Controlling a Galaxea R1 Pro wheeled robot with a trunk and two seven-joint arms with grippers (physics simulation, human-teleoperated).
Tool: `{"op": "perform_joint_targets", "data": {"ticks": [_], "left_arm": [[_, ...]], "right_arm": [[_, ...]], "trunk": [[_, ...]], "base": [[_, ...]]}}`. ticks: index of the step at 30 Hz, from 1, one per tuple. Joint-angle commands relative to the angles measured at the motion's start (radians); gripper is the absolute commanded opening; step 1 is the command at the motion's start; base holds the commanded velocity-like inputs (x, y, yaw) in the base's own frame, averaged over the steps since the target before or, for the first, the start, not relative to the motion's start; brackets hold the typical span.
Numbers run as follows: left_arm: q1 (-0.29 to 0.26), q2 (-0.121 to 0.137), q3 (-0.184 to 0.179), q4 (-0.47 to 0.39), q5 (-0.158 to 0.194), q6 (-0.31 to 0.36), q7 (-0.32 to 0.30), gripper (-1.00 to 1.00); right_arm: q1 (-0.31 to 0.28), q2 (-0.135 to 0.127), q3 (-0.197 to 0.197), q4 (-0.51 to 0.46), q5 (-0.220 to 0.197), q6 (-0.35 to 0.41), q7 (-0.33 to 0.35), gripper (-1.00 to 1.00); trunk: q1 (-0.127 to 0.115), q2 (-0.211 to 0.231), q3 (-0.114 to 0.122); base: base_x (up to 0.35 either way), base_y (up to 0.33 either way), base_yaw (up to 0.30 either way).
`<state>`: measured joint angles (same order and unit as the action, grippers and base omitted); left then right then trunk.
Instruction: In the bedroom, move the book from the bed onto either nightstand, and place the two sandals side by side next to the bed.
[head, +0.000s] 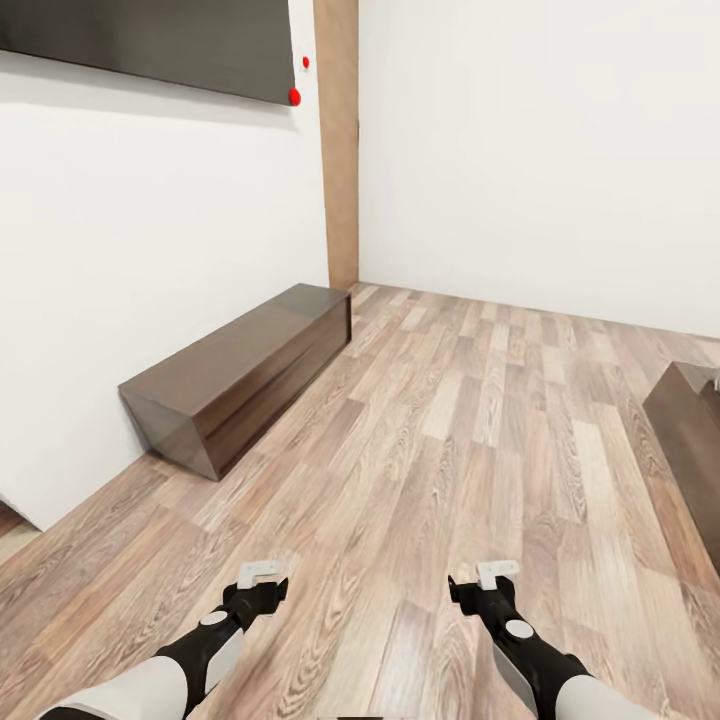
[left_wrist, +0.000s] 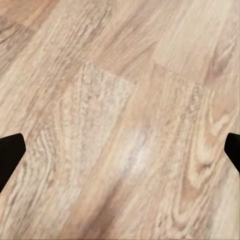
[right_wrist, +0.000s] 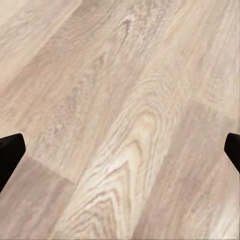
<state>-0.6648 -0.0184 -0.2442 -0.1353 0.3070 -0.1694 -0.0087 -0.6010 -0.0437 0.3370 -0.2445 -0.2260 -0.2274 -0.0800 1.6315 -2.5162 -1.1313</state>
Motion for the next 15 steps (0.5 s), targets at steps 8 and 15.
{"op": "perform_joint_targets", "data": {"ticks": [8,15], "left_arm": [[-0.001,0.001,-0.007,0.001,0.01,-0.004,0.001,1.0],[-0.001,0.002,-0.007,0.0,0.012,-0.005,0.002,1.0]], "right_arm": [[0.0,-0.001,0.008,0.0,-0.009,-0.003,-0.004,1.0],[0.0,-0.001,0.008,0.0,-0.009,-0.003,-0.004,1.0]], "trunk": [[0.0,0.0,-0.001],[0.0,0.0,-0.001]], "base": [[0.313,-0.184,0.0],[0.309,-0.195,0.0]]}}
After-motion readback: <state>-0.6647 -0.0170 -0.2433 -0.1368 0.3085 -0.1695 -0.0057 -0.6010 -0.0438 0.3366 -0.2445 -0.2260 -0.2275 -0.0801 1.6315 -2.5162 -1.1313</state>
